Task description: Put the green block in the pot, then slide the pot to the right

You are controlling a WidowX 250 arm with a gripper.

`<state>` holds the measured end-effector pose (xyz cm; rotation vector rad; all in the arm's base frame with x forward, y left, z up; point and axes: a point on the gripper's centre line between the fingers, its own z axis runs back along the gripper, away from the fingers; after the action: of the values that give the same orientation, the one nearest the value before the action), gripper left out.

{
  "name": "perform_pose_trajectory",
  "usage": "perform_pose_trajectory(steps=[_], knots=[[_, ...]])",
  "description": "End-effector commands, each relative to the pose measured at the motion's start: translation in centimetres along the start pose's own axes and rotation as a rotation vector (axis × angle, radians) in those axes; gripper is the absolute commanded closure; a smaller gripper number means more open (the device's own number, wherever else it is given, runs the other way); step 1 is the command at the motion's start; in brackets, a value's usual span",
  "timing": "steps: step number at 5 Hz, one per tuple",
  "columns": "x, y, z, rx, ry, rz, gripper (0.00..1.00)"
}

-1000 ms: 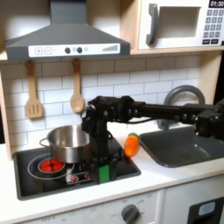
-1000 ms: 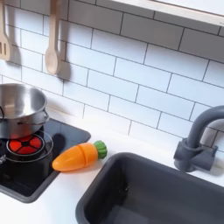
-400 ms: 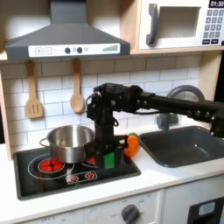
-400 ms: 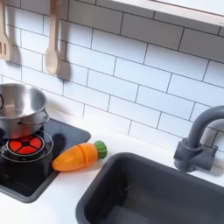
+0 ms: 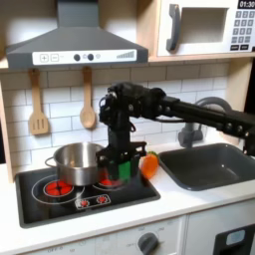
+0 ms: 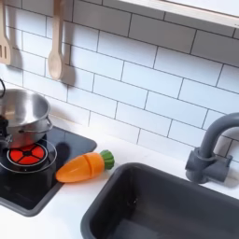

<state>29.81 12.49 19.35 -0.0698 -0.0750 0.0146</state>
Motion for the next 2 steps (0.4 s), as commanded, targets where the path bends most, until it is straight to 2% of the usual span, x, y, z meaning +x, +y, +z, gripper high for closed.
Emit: perform_pose_trajectory(steps=[1,2], knots=[[2.2,0.6,1.7,0.011,-0.083,0.034,1.0],[3.5,1.1,2.1,0.025,-0.112,0.053,1.0]])
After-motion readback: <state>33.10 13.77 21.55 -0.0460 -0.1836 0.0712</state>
